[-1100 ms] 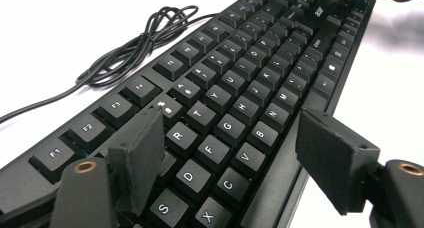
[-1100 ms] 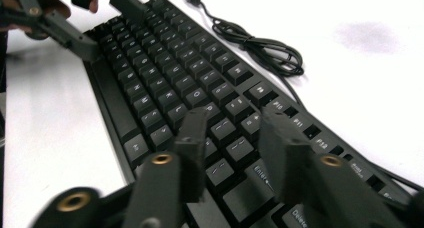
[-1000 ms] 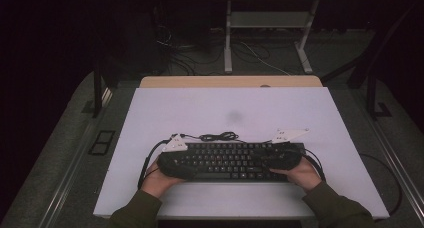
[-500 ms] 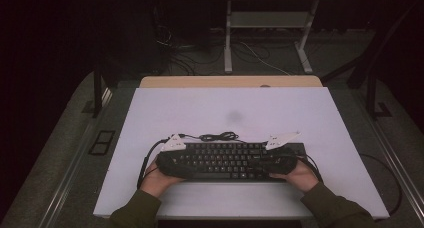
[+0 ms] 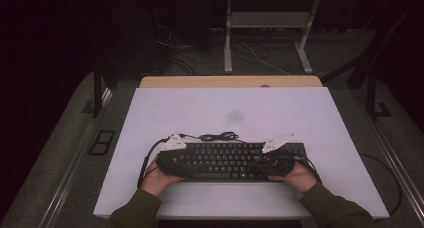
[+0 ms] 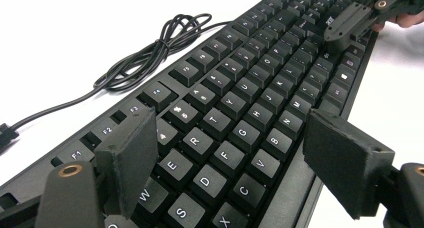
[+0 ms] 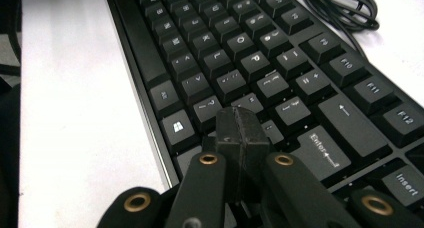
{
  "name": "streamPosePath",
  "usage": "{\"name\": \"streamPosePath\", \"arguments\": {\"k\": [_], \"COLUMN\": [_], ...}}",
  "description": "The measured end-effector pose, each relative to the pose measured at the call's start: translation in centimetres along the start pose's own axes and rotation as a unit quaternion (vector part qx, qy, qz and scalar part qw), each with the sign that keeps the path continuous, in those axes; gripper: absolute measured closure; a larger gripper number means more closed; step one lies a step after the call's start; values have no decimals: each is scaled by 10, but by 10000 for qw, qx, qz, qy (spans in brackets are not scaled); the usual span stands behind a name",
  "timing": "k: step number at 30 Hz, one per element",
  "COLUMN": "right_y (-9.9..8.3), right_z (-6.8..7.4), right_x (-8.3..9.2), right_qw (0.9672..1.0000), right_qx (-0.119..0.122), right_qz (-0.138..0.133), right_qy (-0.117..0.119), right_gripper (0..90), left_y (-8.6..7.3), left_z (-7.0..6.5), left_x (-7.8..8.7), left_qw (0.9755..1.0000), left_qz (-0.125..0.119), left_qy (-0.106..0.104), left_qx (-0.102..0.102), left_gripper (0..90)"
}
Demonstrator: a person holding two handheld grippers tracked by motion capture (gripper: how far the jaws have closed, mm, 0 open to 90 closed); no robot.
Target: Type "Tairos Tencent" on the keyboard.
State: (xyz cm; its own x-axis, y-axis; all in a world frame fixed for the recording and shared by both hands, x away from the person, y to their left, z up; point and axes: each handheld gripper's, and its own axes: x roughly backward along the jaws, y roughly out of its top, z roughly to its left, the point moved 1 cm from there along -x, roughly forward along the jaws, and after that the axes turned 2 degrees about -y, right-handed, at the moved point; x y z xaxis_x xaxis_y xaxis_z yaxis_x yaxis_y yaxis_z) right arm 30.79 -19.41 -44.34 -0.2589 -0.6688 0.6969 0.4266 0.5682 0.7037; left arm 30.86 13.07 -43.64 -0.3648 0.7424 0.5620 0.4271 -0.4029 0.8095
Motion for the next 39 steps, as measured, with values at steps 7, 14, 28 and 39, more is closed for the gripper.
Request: {"name": "streamPosePath", "arguments": {"k": [7, 14, 28, 39], "right_y": [0, 0, -1, -1], "right_z": [0, 0, 0, 0], "right_x": [0, 0, 0, 0], "right_qw": [10000, 10000, 10000, 10000], "right_qx": [11, 8, 4, -7], "right_qz": [-1, -2, -11, -19], "right_qy": [5, 9, 12, 12], "right_gripper": [894, 894, 894, 894], "left_y": [2, 5, 11, 15], "left_z": [3, 6, 8, 9], "left_x": [0, -2, -12, -22], "left_qw": [10000, 9999, 9999, 9995], "left_qz": [-28, -42, 91, 304], "left_qy": [55, 124, 54, -69], "left_qx": [14, -13, -62, -29], "left_gripper": [224, 286, 639, 890]}}
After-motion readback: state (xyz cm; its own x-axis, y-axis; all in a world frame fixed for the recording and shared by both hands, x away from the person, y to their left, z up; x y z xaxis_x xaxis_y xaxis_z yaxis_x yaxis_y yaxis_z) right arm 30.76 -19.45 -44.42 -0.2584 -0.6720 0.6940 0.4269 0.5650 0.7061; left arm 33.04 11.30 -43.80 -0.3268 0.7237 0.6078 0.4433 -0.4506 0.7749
